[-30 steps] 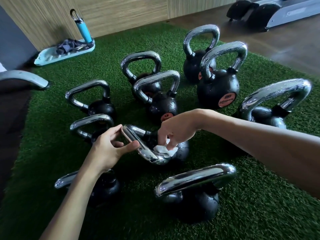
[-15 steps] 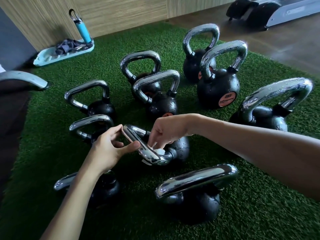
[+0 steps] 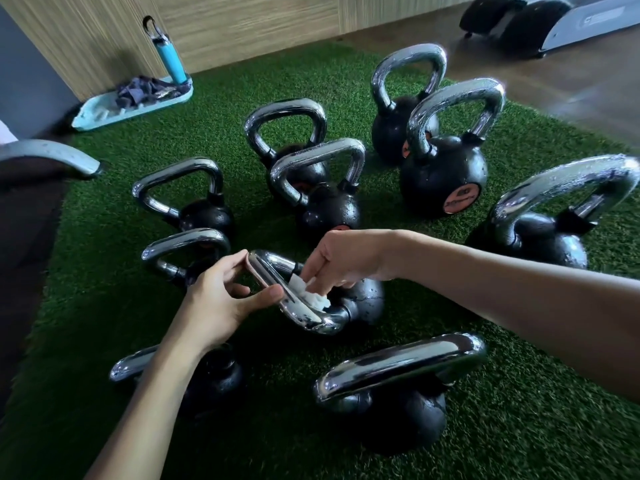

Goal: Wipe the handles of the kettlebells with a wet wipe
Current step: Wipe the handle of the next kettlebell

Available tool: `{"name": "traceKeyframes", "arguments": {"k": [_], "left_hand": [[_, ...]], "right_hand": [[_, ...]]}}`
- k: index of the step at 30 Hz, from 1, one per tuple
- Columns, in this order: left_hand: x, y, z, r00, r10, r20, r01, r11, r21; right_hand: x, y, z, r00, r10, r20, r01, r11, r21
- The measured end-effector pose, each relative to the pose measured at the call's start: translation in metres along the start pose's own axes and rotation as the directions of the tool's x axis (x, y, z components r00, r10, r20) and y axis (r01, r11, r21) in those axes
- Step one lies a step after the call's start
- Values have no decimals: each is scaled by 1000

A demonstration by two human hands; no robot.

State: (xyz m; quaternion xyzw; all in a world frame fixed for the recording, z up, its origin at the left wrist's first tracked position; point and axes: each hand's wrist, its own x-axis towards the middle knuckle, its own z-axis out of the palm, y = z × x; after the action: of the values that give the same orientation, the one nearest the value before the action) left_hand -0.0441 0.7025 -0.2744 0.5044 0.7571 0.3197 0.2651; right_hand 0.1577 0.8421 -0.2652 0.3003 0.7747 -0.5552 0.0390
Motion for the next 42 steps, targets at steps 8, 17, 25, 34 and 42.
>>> {"name": "traceKeyframes", "arguments": {"k": [8,17,25,34,42], "left_hand": [[1,0,-1,1000,-6,11,6,1000,-24],[2,4,2,1000,-14,-6,14,1000,4],[2,5,0,1000,-24,11,24,1000,-3],[0,2,-2,999,-30,18,30,1000,-3],[0,9,-1,999,-34,37,33,999,14]], "right_hand": [[20,-1,14,930,-144,-339,141,989,-34],[51,-8,23,772,-368,-518,223,920,-322],[64,1,25,704,-454,-546,210,868,-450],[70,-4,26,699,-506,-505,247,834,-493],[56,9,4,803,-392,-448,157,865,-476]]}}
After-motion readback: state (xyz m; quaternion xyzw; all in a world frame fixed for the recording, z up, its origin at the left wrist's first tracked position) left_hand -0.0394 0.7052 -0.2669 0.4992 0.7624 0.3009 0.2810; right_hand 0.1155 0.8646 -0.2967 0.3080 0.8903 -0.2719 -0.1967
